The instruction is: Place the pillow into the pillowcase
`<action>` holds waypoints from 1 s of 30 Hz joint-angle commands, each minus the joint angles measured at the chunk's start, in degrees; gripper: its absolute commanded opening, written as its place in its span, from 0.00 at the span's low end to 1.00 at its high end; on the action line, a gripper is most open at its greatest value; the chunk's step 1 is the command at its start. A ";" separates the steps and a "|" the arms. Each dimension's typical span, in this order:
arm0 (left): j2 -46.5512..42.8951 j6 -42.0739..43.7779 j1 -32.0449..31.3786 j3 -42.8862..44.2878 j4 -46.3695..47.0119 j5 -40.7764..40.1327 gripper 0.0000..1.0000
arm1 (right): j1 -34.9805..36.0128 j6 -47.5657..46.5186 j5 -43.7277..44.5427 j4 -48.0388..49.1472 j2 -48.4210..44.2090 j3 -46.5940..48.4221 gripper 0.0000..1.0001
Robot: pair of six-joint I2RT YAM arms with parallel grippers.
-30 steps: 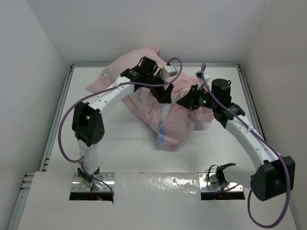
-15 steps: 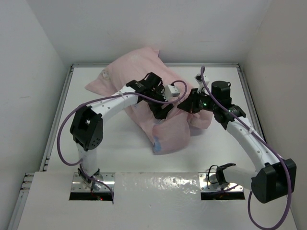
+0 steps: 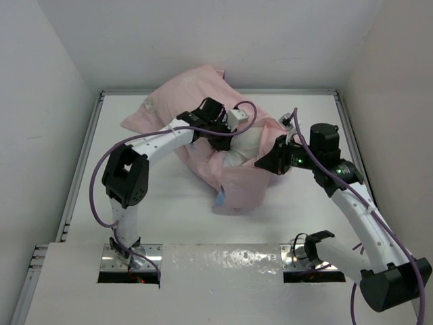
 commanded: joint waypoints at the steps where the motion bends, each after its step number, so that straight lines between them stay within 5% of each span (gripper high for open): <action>1: 4.07 1.51 0.27 2.28 4.00 -3.31 0.01 | 0.14 1.80 -6.43 6.68 -2.95 4.48 0.00; 4: 3.11 3.28 0.09 0.00 2.94 -0.95 0.12 | 0.23 6.02 -1.17 14.06 -0.59 4.48 0.00; 10: -2.69 1.18 6.14 5.77 -0.30 4.75 0.79 | 0.23 5.16 28.87 11.55 11.27 9.65 0.00; 11: -3.31 -0.13 7.81 10.32 -2.58 7.47 0.98 | 0.23 4.28 32.04 10.06 16.25 11.14 0.01; 15: -4.72 -0.33 12.91 20.28 -8.74 9.34 1.00 | -2.48 -1.26 43.83 -5.36 31.83 31.68 0.73; 17: -7.08 0.73 13.54 21.61 -10.07 8.99 1.00 | -4.16 -1.36 45.43 -11.29 37.81 40.91 0.84; 18: -8.22 0.99 13.89 21.18 -9.90 8.82 1.00 | -5.65 -1.01 45.69 -15.66 42.19 48.43 0.99; 21: -12.62 0.91 15.29 17.23 -7.97 6.54 1.00 | -6.45 -1.79 45.34 -21.05 45.65 57.64 0.99; 24: -15.96 -2.51 21.69 9.95 -3.66 1.53 1.00 | -5.84 -2.15 42.80 -21.60 40.33 53.89 0.99; 25: -16.32 -4.70 24.41 8.62 -1.65 1.95 0.80 | -5.23 -2.58 42.62 -20.81 37.77 51.00 0.99; 26: -15.97 -5.07 30.79 7.39 -1.11 4.39 0.34 | -4.35 -4.33 41.83 -19.94 35.05 44.10 0.87; 27: -15.19 -5.42 33.81 6.77 -0.93 6.07 0.00 | -2.17 -4.78 42.00 -18.19 32.15 40.64 0.61; 28: -13.18 -6.38 36.71 5.89 -1.10 7.31 0.00 | -0.58 -4.70 43.57 -17.47 26.55 37.03 0.09; 30: -11.84 -4.38 41.81 6.06 -1.46 6.27 0.00 | 6.07 -4.87 48.04 -15.63 21.51 27.18 0.07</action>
